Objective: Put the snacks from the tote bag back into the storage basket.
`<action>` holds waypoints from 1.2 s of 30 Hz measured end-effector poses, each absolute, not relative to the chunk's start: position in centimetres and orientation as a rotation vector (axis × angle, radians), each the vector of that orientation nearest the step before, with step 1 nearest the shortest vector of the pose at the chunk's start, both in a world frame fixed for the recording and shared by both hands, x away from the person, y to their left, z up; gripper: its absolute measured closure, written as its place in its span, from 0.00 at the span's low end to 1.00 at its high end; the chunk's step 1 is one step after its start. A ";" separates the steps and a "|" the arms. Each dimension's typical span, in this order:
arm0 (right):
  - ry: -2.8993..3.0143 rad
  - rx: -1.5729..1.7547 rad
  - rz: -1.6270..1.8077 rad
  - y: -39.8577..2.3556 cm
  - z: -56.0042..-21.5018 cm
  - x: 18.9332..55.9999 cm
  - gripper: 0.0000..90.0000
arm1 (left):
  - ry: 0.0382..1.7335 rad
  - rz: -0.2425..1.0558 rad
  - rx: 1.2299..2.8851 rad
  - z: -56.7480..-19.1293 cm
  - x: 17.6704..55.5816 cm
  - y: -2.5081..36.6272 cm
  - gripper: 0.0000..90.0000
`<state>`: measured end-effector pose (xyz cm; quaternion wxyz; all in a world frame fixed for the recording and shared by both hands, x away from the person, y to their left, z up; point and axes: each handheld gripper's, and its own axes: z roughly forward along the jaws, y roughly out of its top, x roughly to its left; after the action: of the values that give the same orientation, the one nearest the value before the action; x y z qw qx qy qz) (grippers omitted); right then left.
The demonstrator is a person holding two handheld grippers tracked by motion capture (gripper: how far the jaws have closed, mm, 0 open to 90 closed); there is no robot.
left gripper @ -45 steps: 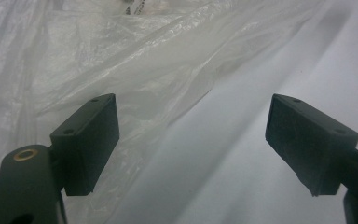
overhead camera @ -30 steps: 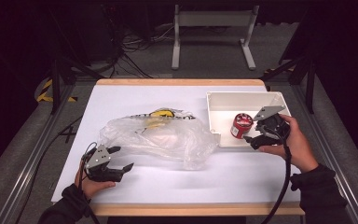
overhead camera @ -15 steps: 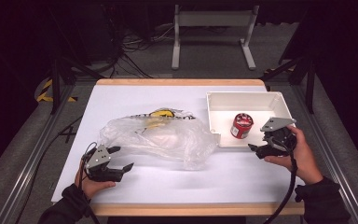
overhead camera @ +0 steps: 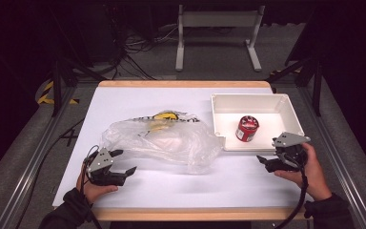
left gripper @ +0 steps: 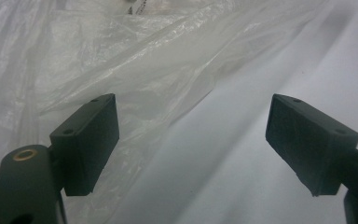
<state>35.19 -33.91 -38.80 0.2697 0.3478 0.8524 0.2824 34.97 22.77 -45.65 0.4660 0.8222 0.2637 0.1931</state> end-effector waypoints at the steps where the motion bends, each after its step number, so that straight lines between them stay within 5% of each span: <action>1: 2.285 0.943 0.781 -34.1 -39.1 35.0 0.18 | 0.647 0.475 2.018 -45.6 35.0 22.8 0.20; 36: 1.890 1.058 1.007 -38.5 -44.3 30.9 0.09 | 0.670 0.476 1.989 -45.6 35.0 23.0 0.20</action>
<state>30.87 -38.47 -44.31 0.3678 0.4120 0.7357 0.3920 34.95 23.03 -45.63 0.4749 0.8134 0.2739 0.1947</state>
